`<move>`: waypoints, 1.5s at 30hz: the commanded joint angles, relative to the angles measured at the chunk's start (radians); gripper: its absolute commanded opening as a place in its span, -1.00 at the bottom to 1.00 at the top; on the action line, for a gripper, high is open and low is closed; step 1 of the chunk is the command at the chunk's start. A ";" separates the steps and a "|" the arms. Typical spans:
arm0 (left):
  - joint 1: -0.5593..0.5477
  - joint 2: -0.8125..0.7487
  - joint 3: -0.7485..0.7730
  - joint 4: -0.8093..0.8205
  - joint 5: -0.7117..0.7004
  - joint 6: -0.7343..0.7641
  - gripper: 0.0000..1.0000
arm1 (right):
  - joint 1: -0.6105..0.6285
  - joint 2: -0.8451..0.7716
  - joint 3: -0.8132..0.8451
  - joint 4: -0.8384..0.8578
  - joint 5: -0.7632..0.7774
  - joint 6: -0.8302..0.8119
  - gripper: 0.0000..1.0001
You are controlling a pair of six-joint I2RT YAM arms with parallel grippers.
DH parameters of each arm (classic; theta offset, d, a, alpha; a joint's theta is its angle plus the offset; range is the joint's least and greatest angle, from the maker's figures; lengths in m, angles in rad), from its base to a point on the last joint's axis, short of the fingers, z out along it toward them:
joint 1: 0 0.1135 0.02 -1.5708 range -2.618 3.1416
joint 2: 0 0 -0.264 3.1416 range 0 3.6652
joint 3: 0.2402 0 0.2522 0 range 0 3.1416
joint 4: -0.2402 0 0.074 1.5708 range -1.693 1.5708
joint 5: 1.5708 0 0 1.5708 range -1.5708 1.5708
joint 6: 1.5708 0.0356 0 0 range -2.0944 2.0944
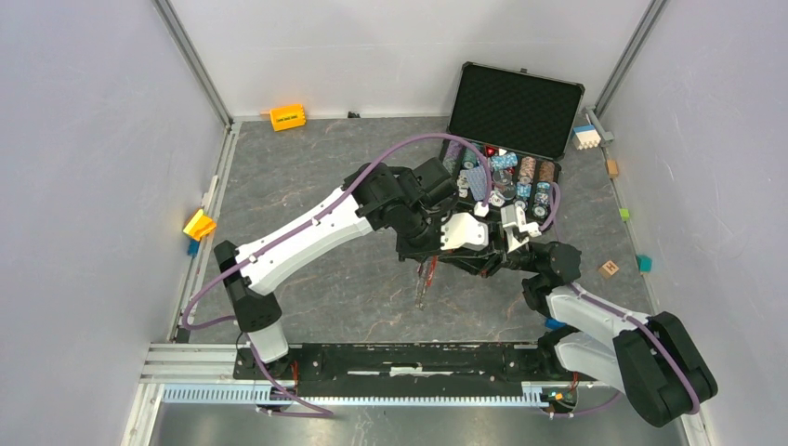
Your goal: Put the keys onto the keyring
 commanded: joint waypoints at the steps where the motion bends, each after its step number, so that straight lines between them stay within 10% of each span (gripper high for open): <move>1: -0.005 -0.051 -0.004 0.061 0.039 0.004 -0.95 | 0.015 0.005 -0.004 0.087 0.006 0.019 -0.56; 45: -0.005 -0.018 -0.020 0.081 0.087 -0.009 -0.95 | 0.063 0.030 0.041 -0.032 0.006 -0.052 -0.63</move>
